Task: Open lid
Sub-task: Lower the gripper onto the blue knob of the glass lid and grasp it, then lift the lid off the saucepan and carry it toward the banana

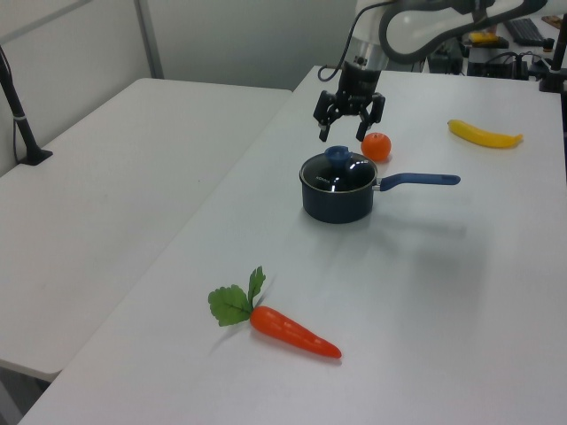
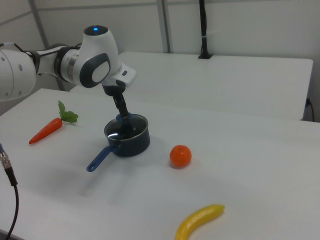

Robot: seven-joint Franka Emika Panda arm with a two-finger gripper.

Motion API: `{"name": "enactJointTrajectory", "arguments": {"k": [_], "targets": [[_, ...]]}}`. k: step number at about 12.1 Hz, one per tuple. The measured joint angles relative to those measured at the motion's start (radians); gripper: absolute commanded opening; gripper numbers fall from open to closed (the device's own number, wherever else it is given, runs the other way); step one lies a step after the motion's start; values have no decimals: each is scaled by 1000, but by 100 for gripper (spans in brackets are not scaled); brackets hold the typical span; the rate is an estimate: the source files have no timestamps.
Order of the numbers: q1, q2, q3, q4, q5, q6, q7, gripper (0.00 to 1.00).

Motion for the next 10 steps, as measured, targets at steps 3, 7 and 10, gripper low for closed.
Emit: {"name": "enactJointTrajectory", "arguments": {"k": [3, 7, 10], "targets": [[20, 57, 0, 29, -36, 3, 29, 93], [22, 77, 0, 40, -65, 4, 74, 43], [20, 77, -2, 47, -66, 5, 78, 27]]}}
